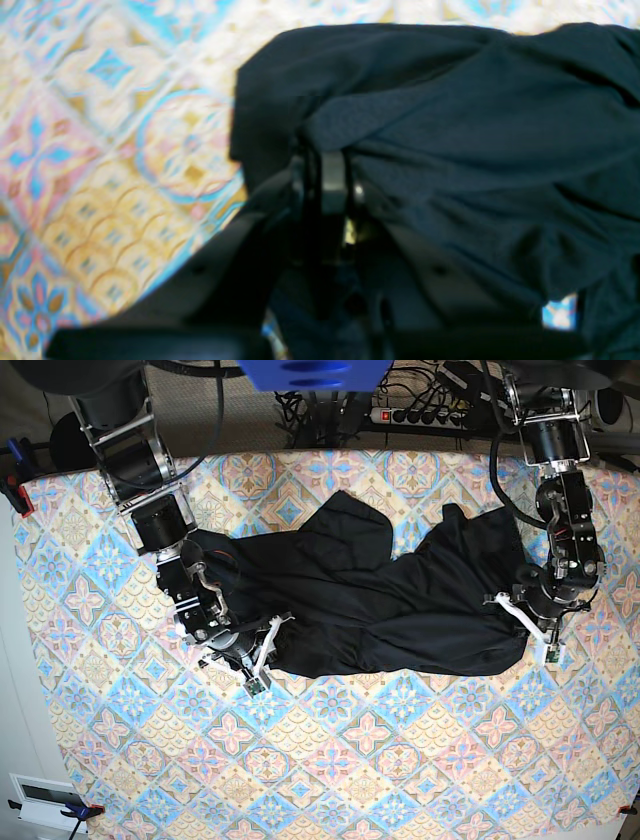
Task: Layout the t-shirt on the table in an organized manner, then fold the t-shirt properly
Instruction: 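Regrasp the shirt hem with both grippers and spread it flat, then lift the shirt with both grippers and drag it toward the robot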
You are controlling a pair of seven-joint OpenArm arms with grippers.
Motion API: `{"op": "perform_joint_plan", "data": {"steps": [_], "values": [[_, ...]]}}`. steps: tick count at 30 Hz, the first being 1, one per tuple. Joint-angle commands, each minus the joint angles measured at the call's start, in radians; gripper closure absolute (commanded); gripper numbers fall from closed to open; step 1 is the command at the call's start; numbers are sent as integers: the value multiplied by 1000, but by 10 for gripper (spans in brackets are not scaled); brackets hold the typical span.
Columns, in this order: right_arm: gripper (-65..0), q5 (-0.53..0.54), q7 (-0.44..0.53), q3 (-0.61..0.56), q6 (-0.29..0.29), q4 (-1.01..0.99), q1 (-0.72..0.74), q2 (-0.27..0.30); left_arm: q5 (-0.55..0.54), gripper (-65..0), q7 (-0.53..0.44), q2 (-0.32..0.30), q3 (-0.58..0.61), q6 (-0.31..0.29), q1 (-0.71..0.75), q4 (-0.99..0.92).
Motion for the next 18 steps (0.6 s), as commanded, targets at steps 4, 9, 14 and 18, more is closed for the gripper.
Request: {"op": "perform_joint_plan", "data": {"steps": [4,9,14,18], "values": [[0,9,44,33,3,28,24,8,-12,0,-20,-31,-5,1,-32,22],[0,8,32,262,3,114,22,27,-12,0,-24,-44,-5,1,-54,24],[0,8,-11,353,3,144,22,53,-12,0,-20,-44,-73,1,-78,24],[0,8,-11,389,3,138,25,79,-10,0,-20,-44,-91,1,-127,19]]}}
